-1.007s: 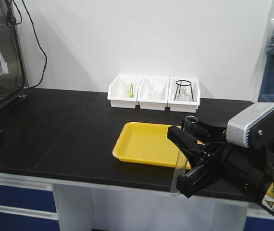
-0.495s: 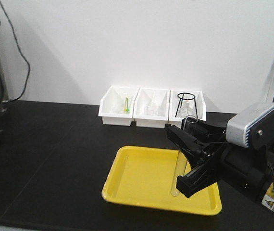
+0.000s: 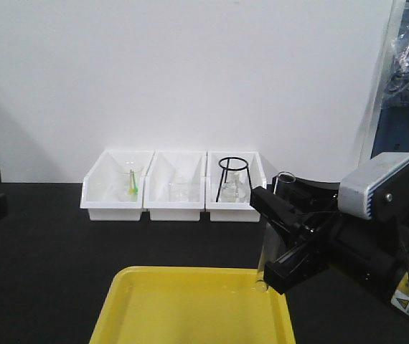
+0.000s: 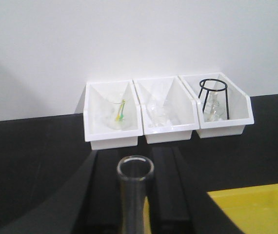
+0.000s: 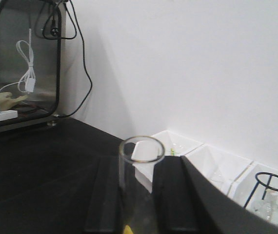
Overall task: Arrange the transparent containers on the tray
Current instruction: 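Lower the left gripper's test tube over the yellow tray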
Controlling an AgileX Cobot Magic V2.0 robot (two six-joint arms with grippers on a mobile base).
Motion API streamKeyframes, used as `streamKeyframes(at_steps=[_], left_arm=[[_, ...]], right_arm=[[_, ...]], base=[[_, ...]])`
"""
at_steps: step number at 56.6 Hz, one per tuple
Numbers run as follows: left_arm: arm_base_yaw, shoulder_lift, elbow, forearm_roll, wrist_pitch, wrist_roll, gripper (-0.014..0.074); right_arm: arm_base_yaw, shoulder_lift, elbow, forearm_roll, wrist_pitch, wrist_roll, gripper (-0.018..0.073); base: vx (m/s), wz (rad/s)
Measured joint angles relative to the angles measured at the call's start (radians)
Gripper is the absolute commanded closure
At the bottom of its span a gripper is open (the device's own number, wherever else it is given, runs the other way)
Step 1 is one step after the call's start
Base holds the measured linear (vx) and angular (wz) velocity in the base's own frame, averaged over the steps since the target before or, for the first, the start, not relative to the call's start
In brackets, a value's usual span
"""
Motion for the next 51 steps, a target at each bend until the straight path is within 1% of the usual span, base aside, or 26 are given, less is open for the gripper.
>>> streamKeyframes(at_steps=[21, 51], left_arm=[[0.000, 0.001, 0.000, 0.000, 0.000, 0.000, 0.0600], [0.000, 0.001, 0.000, 0.000, 0.000, 0.000, 0.0600]], right_arm=[[0.000, 0.000, 0.000, 0.000, 0.000, 0.000, 0.0571], [0.000, 0.000, 0.000, 0.000, 0.000, 0.000, 0.0571]], base=[[0.17, -0.18], [0.03, -0.05]])
